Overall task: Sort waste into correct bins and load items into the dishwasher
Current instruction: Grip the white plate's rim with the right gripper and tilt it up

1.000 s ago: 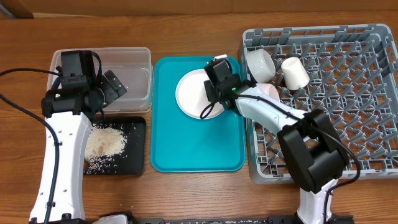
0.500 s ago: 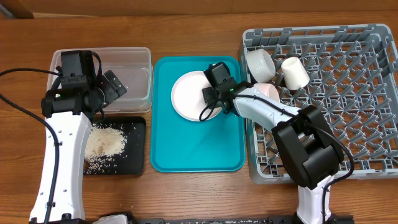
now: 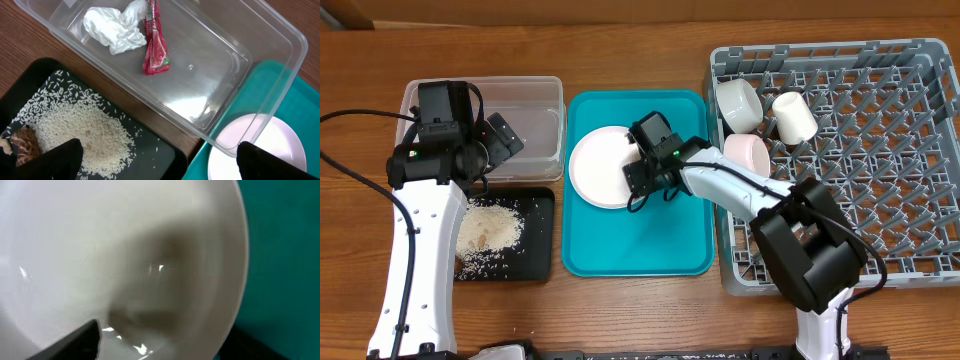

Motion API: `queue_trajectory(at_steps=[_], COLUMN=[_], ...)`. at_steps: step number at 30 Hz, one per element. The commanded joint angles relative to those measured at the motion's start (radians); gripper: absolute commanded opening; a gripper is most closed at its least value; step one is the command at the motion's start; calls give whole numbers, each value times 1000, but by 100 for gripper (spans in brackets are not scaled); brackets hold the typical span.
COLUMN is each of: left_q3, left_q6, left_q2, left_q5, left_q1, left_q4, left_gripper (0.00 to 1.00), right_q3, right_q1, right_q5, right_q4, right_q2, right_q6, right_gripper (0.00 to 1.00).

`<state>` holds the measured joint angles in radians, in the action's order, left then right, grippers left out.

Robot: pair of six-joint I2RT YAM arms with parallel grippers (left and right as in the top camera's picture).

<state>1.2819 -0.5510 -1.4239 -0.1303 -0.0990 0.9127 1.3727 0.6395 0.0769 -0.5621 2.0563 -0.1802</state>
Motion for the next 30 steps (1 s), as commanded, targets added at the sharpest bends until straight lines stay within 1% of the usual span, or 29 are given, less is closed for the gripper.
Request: queue_trajectory(at_steps=[1, 3, 8, 9, 10, 12, 14, 15, 16, 17, 22, 25, 30], left_q3=[14, 14, 14, 14, 14, 14, 14, 14, 14, 14, 14, 14, 14], left_q6=[-14, -14, -14, -14, -14, -14, -14, -14, -14, -14, -14, -14, -14], left_q2=[5, 5, 5, 5, 5, 5, 5, 5, 5, 5, 5, 5, 5], left_q5=[1, 1, 1, 1, 1, 1, 1, 1, 0, 1, 1, 1, 1], left_q1=[-1, -1, -1, -1, -1, -1, -1, -1, -1, -1, -1, -1, -1], left_q4=[-3, -3, -3, -3, -3, -3, -3, -3, -3, -3, -3, -3, -3], left_gripper=[100, 100, 100, 100, 100, 100, 100, 100, 100, 100, 100, 100, 100], right_q3=[-24, -24, -24, -24, -24, -24, -24, -24, -24, -24, -24, -24, -24], right_q1=[1, 1, 1, 1, 1, 1, 1, 1, 1, 1, 1, 1, 1], right_q5=[179, 214, 216, 216, 212, 212, 206, 198, 188, 176, 110, 105, 50], right_q4=[-48, -56, -57, -56, -54, -53, -52, -50, -48, -46, -46, -46, -46], right_q2=[27, 27, 27, 27, 27, 27, 27, 27, 27, 27, 27, 27, 27], right_q6=[-6, -6, -6, -6, -6, -6, -6, -6, -6, -10, -106, -113, -114], right_gripper=[100, 100, 100, 94, 83, 65, 52, 43, 38, 36, 36, 34, 25])
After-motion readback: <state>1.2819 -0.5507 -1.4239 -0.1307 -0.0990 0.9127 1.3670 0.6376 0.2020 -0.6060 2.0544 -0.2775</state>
